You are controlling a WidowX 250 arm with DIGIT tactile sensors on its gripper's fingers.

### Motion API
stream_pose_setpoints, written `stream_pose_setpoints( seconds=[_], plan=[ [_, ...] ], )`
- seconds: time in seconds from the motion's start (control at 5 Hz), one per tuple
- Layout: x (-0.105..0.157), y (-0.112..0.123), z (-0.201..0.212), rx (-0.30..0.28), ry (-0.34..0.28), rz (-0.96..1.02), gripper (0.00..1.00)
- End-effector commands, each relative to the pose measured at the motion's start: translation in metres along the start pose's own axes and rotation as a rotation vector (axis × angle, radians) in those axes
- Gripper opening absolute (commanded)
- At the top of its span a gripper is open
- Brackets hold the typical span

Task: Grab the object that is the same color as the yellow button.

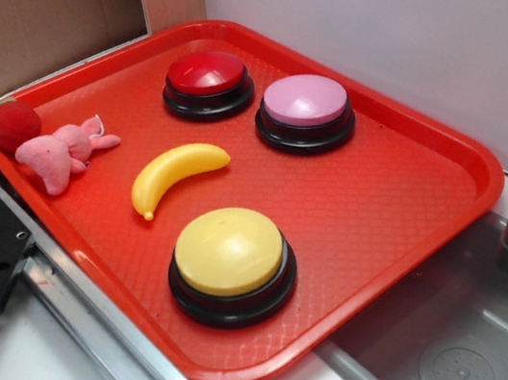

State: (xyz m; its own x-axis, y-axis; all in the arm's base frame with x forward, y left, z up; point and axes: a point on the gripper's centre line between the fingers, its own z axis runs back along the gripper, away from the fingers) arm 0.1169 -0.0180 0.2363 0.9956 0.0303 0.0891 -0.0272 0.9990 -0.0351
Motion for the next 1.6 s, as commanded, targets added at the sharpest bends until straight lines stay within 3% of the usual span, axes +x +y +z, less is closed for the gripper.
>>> stream_pose_setpoints(
  seconds=[0.0, 1.0, 1.4],
  plan=[
    [0.0, 0.0, 0.0, 0.0, 0.0, 0.0, 1.0],
    [0.044, 0.0, -0.093, 0.09, -0.008, 0.23, 1.0],
    [0.053, 0.006, -0.137, 0.047, 0.004, 0.274, 1.0]
  ],
)
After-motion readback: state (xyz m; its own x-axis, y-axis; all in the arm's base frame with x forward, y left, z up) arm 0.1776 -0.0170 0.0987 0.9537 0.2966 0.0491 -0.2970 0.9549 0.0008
